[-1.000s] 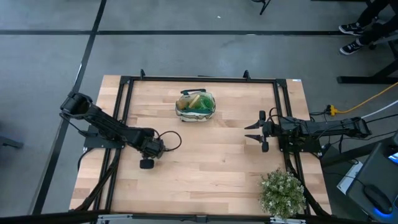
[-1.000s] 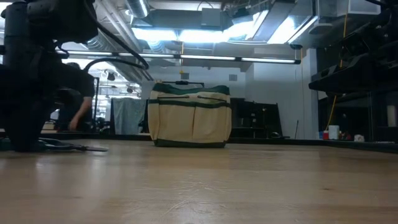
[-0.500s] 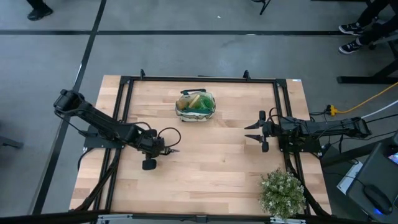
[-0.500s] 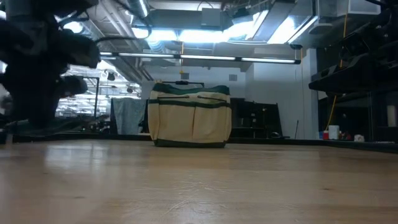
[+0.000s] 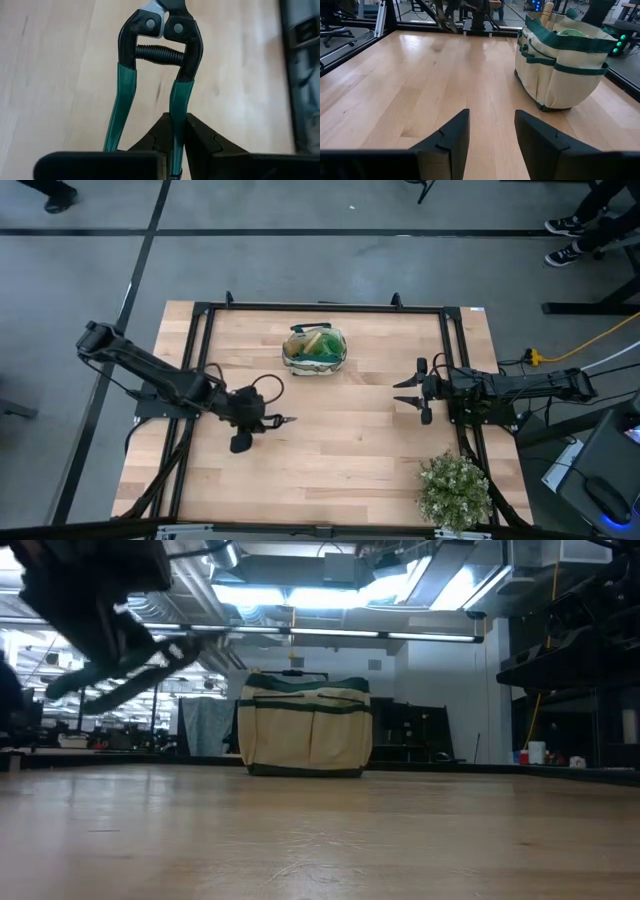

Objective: Pick & Place Garden tools in Gardening bag
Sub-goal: Put the green shear scissors into the gardening bag

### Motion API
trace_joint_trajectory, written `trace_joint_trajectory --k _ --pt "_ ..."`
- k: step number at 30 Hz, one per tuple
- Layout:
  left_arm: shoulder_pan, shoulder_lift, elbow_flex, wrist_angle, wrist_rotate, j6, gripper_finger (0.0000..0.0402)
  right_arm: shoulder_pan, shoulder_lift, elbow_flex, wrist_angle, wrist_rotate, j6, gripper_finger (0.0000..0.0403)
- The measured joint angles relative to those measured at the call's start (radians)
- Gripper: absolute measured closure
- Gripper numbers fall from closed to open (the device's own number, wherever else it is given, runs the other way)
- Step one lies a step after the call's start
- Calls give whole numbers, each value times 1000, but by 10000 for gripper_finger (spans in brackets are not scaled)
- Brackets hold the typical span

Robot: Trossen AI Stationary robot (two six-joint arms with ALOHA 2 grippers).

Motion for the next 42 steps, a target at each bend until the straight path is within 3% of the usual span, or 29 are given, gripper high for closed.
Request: trace_joint_trajectory --k 14,26,42 --pt "0 -131 2 206 0 -35 375 0 0 0 0 0 0 243" --pt "4 -159 2 431 30 -35 375 0 0 0 0 0 0 243" --pt "156 -159 27 588 178 -53 375 0 0 0 0 0 0 243"
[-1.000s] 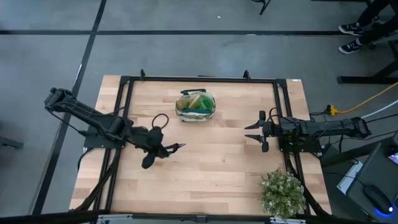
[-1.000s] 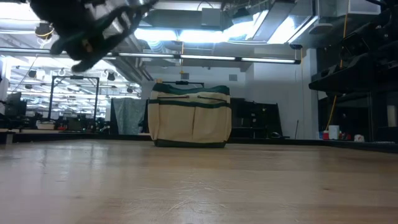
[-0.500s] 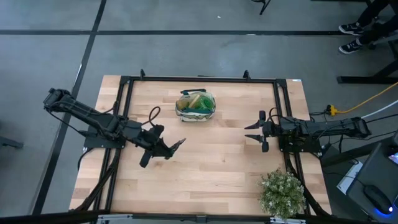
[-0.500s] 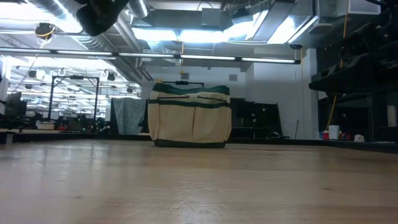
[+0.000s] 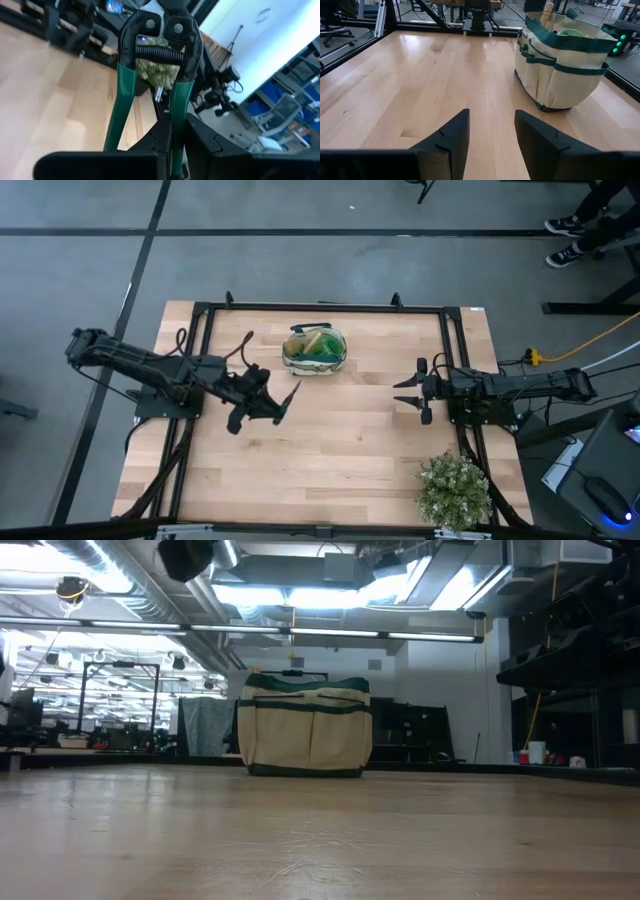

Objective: Pick & Place Garden tools in Gardening bag
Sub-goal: Put the green shear scissors into the gardening bag

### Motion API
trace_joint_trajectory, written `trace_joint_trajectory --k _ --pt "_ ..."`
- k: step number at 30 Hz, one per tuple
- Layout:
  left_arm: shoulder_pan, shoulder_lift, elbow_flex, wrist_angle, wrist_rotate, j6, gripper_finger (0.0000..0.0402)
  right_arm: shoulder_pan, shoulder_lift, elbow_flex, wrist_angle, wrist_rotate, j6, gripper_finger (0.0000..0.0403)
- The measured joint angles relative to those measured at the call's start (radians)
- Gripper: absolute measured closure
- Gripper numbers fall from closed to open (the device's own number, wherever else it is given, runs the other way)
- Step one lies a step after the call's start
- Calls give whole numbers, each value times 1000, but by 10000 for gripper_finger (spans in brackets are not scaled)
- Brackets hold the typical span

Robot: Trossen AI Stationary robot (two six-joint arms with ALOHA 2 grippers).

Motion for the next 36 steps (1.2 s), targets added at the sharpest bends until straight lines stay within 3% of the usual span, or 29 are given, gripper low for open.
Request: trace_joint_trajectory --k 13,24,36 --pt "115 0 91 0 1 105 375 0 0 0 0 0 0 243" --pt "281 5 95 0 1 166 375 0 0 0 0 0 0 243" --pt "434 63 95 88 -1 142 375 0 0 0 0 0 0 243"
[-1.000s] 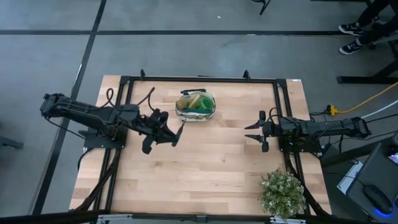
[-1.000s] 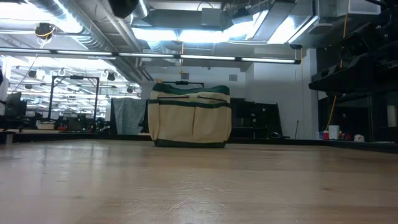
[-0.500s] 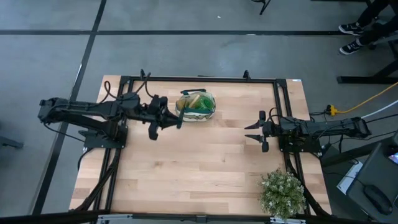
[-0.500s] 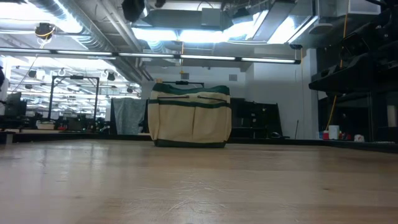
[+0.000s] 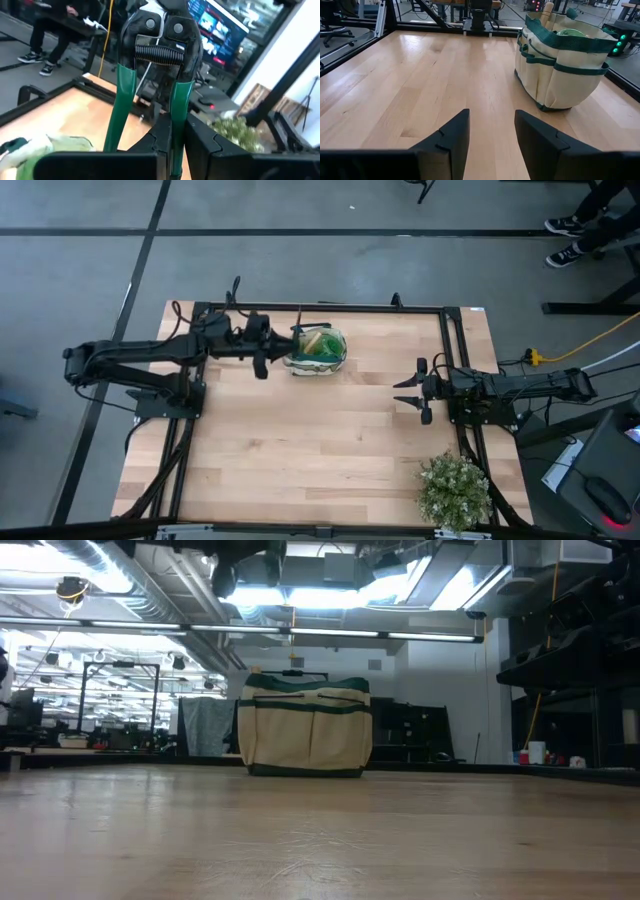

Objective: Pick & Place Garden tools in Gardening bag
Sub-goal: Put the green shear scissors into the gardening bag

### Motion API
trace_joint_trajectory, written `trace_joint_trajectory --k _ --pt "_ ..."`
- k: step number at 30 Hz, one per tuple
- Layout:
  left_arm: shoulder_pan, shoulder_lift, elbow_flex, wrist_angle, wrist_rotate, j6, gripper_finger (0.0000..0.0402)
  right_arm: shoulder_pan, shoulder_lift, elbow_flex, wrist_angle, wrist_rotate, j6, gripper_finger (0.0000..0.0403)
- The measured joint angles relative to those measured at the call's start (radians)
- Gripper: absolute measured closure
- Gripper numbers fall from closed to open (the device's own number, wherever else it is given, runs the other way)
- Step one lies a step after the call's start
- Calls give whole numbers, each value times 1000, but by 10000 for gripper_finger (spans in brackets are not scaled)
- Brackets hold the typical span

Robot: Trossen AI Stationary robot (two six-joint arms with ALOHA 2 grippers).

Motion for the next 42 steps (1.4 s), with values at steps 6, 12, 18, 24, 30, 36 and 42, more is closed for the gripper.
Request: trace_joint_trajectory --k 6,12,18,24,30,36,42 --pt "37 62 1 128 0 -36 375 0 0 0 0 0 0 243" --pt "53 138 1 192 -2 -62 375 0 0 0 0 0 0 243" --pt "54 189 1 191 -47 -62 375 0 0 0 0 0 0 243" --pt "79 214 1 190 -68 -15 375 0 0 0 0 0 0 243" --pt "107 263 1 189 -55 25 375 0 0 0 0 0 0 243" --pt "111 327 1 188 -43 67 375 0 0 0 0 0 0 243" --pt "117 374 1 185 -66 113 375 0 0 0 0 0 0 243"
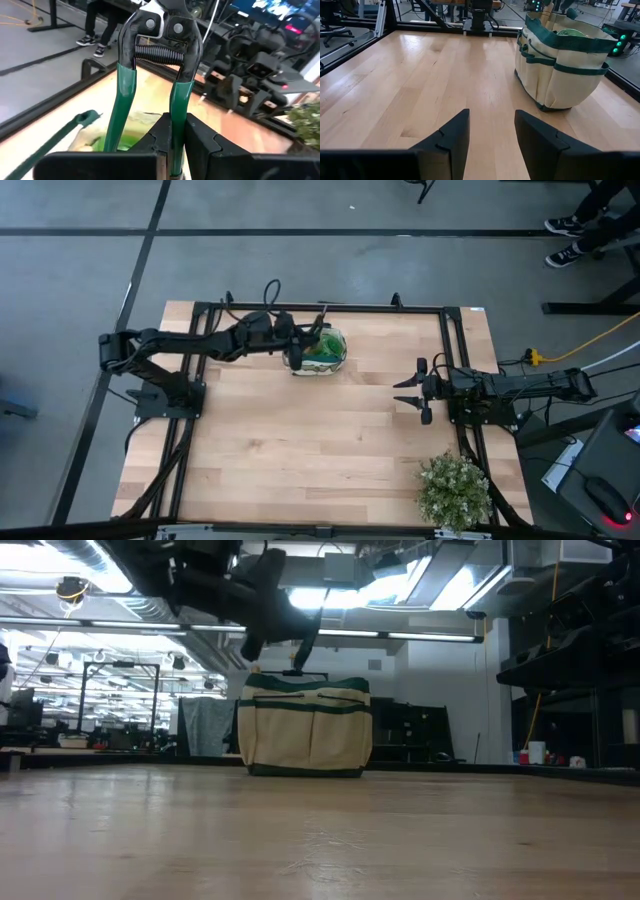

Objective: Pick & Place Garden tools in Gardening bag
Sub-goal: Put the green shear scissors into the gardening bag

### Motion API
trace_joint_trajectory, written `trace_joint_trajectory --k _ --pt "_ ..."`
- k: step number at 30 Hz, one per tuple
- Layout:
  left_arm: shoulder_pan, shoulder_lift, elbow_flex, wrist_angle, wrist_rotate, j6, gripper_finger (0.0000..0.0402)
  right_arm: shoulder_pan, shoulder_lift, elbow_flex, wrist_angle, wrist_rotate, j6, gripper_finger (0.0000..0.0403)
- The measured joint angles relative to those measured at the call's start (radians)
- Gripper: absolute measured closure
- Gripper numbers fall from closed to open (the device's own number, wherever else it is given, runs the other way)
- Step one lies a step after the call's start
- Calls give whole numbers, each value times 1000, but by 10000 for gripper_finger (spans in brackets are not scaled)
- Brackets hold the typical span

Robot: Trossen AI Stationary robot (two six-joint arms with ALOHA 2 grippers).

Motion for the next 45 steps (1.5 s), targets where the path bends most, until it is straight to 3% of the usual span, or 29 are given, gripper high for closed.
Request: trace_joint_trajectory --k 17,26,35,45 --pt "36 24 0 -63 -11 171 361 0 0 0 0 0 0 243" --pt "32 24 0 -79 1 175 360 0 0 0 0 0 0 243" --pt "25 24 0 -227 3 192 360 0 0 0 0 0 0 243" --pt "27 24 0 -223 1 251 348 0 0 0 0 0 0 243"
